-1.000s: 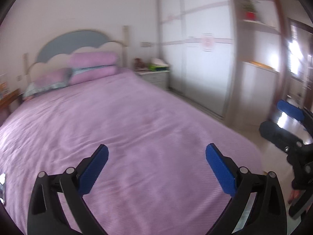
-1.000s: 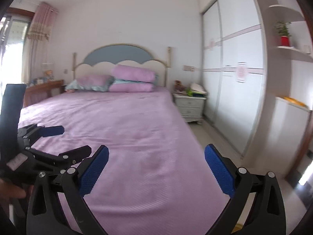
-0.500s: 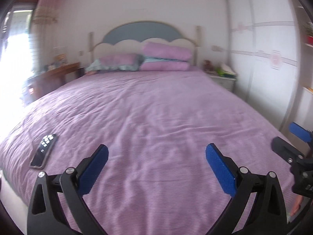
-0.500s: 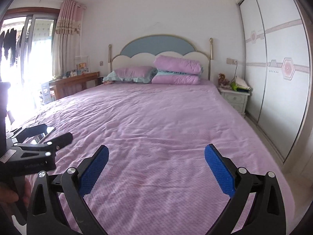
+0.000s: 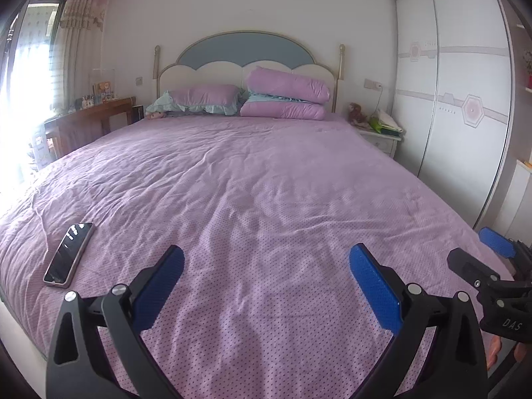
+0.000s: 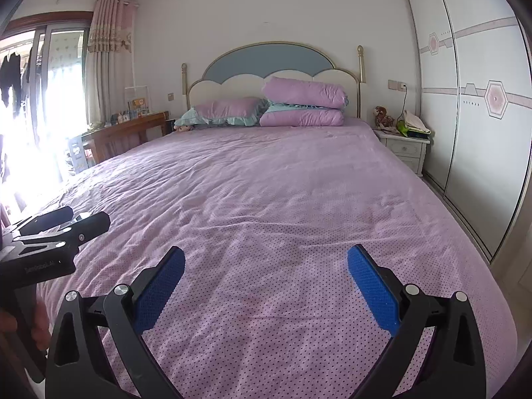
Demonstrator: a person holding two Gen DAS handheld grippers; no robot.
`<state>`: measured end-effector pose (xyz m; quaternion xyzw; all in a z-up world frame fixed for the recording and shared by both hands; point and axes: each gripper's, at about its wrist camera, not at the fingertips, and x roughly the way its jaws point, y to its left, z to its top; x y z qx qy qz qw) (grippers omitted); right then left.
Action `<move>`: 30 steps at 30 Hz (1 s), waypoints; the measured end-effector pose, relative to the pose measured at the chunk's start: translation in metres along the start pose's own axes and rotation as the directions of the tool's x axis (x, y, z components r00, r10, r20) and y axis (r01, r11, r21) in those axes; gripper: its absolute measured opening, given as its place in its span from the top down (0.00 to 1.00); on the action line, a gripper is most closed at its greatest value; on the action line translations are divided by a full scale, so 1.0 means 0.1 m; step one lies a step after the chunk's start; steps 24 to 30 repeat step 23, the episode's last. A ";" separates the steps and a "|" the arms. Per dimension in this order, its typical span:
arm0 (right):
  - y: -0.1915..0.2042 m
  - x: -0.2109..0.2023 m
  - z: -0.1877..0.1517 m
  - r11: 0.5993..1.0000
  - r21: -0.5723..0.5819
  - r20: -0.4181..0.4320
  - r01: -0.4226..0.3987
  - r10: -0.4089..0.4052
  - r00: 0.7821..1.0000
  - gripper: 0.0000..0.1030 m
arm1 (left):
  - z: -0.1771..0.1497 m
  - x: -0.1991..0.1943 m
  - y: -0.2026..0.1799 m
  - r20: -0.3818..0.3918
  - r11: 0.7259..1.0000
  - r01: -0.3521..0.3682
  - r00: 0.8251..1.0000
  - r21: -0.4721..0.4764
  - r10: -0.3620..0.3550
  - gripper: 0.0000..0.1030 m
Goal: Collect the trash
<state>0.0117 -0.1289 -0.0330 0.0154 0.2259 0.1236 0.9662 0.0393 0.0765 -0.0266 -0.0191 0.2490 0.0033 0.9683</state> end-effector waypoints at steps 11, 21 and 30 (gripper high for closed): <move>-0.15 0.10 -0.02 0.998 0.059 -0.037 0.000 0.002 0.999 0.08 | 0.05 0.08 -0.14 -0.007 0.998 -0.044 0.999 0.035 0.044 0.04; -0.18 0.19 -0.02 0.998 0.059 -0.060 0.000 0.003 0.998 0.08 | 0.09 0.17 -0.11 -0.020 0.999 -0.036 0.999 0.033 0.037 0.04; -0.18 0.21 0.00 0.998 0.055 -0.061 0.001 0.002 0.998 0.08 | 0.10 0.20 -0.08 -0.023 0.999 -0.033 0.999 0.023 0.033 0.04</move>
